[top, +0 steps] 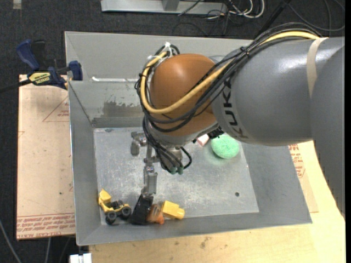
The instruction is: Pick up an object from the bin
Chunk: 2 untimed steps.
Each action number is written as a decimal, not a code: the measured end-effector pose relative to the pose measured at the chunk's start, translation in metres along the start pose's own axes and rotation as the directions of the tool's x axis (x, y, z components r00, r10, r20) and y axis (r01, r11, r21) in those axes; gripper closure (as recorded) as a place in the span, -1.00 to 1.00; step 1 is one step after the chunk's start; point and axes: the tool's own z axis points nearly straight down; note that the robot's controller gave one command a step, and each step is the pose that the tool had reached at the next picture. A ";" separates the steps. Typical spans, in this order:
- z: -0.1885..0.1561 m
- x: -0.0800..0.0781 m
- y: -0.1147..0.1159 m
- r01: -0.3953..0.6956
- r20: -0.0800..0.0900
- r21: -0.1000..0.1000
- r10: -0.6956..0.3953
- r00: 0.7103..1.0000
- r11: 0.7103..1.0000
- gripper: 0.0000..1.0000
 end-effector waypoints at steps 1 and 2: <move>0.038 0.023 -0.005 0.102 -0.004 0.001 -0.102 0.995 0.995 -1.00; 0.065 0.023 -0.012 0.170 -0.004 0.000 -0.170 0.986 0.986 -1.00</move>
Offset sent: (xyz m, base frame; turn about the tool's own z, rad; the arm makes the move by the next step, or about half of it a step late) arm -0.0180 -0.0227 -0.0925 -0.3042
